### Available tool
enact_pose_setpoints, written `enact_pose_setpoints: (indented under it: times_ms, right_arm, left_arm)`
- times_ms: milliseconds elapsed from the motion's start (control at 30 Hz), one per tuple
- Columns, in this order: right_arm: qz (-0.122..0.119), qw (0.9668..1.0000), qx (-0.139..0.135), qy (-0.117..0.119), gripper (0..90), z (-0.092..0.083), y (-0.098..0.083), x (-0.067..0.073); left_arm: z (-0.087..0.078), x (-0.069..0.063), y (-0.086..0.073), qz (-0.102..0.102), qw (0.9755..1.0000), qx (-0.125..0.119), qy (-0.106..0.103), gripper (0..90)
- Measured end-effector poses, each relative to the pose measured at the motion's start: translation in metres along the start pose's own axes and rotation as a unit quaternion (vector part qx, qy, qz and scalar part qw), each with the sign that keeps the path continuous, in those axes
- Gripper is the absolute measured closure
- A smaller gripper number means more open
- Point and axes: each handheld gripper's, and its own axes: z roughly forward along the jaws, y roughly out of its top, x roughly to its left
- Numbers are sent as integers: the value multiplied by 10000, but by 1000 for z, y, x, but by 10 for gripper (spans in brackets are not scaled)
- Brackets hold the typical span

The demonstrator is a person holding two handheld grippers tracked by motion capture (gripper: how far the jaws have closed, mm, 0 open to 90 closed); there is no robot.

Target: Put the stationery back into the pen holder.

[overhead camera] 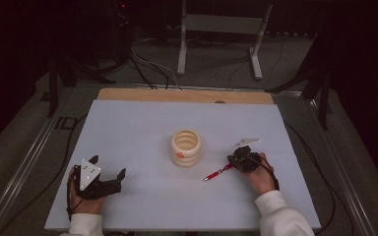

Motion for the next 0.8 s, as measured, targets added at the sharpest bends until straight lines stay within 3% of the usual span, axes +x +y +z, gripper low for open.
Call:
enact_pose_setpoints:
  times_ms: [267,600,700,800]
  right_arm:
    - [148,9999,-82,37,900,-21,-28,1]
    - [228,9981,-366,439,900,-37,-53,17]
    - [282,9955,-771,465,816,-43,-56,14]
    - [441,9908,-1226,367,662,-53,-59,8]
  left_arm:
    - [1,-1,0,-2,10000,16,-3,3]
    - [0,-1,0,12,10000,9,4,2]
    - [-1,0,0,3,10000,-8,17,3]
    - [-1,0,1,3,10000,-17,13,3]
